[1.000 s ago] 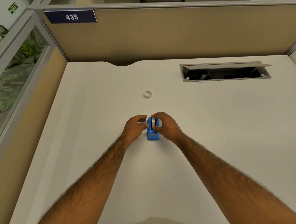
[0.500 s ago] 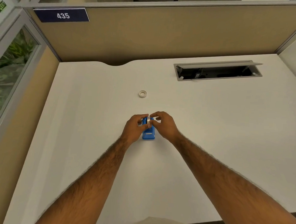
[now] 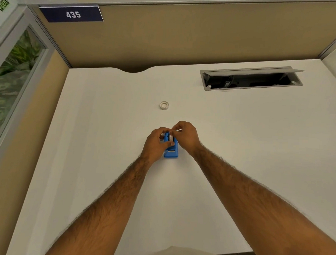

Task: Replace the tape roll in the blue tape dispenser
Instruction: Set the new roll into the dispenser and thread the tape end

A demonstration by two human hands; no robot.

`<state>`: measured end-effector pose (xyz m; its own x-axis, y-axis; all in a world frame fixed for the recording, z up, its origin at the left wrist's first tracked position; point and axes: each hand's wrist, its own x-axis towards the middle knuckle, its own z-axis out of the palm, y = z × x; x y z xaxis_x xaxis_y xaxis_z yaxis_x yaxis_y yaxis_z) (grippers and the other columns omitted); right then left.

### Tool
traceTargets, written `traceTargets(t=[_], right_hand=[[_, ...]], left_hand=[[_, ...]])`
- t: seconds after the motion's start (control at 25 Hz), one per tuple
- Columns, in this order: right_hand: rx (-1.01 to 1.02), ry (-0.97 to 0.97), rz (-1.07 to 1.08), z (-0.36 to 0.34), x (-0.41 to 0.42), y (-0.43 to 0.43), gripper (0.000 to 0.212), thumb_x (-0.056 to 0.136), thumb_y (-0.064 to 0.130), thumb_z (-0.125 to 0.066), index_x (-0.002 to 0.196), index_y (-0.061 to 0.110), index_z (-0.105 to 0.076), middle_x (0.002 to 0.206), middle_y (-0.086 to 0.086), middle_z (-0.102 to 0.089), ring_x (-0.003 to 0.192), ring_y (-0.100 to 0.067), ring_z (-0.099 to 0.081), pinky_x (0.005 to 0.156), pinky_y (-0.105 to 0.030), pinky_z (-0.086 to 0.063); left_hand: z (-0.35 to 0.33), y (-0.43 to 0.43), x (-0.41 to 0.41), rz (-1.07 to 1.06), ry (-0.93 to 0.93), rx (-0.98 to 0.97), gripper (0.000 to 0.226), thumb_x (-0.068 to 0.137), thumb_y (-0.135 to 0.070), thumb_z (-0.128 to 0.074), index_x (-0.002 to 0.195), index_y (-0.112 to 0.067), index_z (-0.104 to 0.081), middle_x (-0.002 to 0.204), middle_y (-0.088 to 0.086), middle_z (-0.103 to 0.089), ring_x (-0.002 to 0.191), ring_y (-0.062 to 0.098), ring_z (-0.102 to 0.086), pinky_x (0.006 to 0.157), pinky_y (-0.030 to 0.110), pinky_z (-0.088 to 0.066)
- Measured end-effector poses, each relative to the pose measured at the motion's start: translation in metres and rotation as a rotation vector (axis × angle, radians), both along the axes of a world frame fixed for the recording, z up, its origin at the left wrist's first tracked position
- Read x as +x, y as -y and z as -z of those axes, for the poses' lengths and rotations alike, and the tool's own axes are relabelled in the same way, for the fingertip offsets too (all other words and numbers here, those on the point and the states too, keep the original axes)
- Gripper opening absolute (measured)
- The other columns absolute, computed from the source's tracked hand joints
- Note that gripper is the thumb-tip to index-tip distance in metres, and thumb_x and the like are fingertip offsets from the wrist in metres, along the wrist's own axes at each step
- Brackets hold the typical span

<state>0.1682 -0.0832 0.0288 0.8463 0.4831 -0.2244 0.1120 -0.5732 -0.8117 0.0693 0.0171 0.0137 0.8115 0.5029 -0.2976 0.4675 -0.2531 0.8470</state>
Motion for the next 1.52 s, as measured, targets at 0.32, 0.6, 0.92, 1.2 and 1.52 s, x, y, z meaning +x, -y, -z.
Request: traceTargets(t=[0.32,0.6,0.92,1.2,1.52], right_hand=[[0.078,-0.122,0.029,0.003,-0.003,0.005,0.004,0.086,0.011,-0.07,0.088,0.012,-0.067,0.095,-0.001,-0.068,0.09,-0.018,-0.065,0.079,-0.031,-0.055],[0.085,-0.128,0.074,0.002,-0.003,0.002,0.004,0.085,0.009,-0.067,0.088,0.006,-0.068,0.088,-0.004,-0.069,0.081,-0.018,-0.065,0.071,-0.028,-0.055],[0.086,-0.173,0.077,0.0,-0.002,0.001,0.007,0.087,0.007,-0.064,0.092,0.004,-0.067,0.088,-0.005,-0.069,0.077,-0.016,-0.063,0.066,-0.024,-0.054],[0.088,-0.161,0.083,0.001,-0.005,0.001,0.006,0.085,0.007,-0.065,0.09,0.005,-0.066,0.088,-0.005,-0.068,0.076,-0.016,-0.063,0.066,-0.024,-0.053],[0.065,-0.229,0.117,-0.001,0.002,-0.005,0.006,0.086,0.004,-0.063,0.089,0.002,-0.068,0.08,-0.004,-0.067,0.07,-0.015,-0.06,0.061,-0.024,-0.051]], left_hand=[[0.003,-0.007,0.002,0.038,-0.013,-0.041,0.054,0.084,-0.025,-0.077,0.134,-0.018,-0.056,0.133,0.001,-0.059,0.116,0.019,-0.059,0.097,0.031,-0.05],[0.003,-0.008,0.003,0.042,-0.004,-0.032,0.043,0.086,-0.022,-0.075,0.126,-0.02,-0.06,0.127,0.0,-0.061,0.113,0.018,-0.06,0.09,0.025,-0.047],[0.005,-0.009,0.002,0.041,-0.01,-0.047,0.047,0.084,-0.026,-0.077,0.127,-0.02,-0.059,0.128,-0.002,-0.061,0.112,0.016,-0.059,0.088,0.024,-0.045],[0.006,-0.009,0.003,0.037,-0.002,-0.037,0.043,0.086,-0.022,-0.076,0.125,-0.019,-0.06,0.127,0.0,-0.062,0.109,0.015,-0.059,0.087,0.023,-0.048],[0.005,-0.01,0.004,0.049,-0.02,-0.028,0.048,0.083,-0.023,-0.078,0.127,-0.019,-0.058,0.127,0.0,-0.062,0.109,0.015,-0.059,0.088,0.024,-0.044]])
